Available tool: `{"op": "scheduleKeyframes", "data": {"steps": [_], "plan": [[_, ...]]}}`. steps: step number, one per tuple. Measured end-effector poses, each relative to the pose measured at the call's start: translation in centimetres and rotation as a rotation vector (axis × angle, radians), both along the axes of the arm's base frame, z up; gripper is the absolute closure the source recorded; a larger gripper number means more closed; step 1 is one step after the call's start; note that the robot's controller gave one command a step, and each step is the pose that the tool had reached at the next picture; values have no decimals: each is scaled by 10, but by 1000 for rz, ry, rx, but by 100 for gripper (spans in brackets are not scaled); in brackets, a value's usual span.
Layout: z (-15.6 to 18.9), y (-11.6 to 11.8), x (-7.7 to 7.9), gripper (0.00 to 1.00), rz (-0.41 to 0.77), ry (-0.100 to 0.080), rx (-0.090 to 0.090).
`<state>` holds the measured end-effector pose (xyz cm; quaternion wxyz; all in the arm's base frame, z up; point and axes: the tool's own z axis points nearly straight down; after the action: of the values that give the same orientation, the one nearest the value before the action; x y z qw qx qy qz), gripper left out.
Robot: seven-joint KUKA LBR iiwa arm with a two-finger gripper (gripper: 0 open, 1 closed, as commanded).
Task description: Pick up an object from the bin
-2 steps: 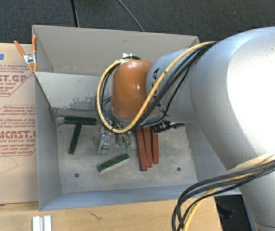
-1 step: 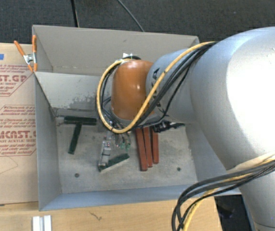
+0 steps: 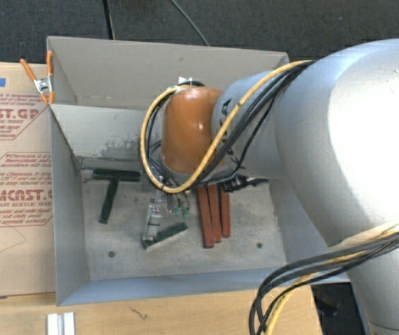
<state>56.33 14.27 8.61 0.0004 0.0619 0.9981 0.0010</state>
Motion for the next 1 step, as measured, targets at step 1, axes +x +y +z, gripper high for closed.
{"op": "scheduleKeyframes", "data": {"steps": [1], "plan": [[-11,-47,-54,0,46,-3,0]]}}
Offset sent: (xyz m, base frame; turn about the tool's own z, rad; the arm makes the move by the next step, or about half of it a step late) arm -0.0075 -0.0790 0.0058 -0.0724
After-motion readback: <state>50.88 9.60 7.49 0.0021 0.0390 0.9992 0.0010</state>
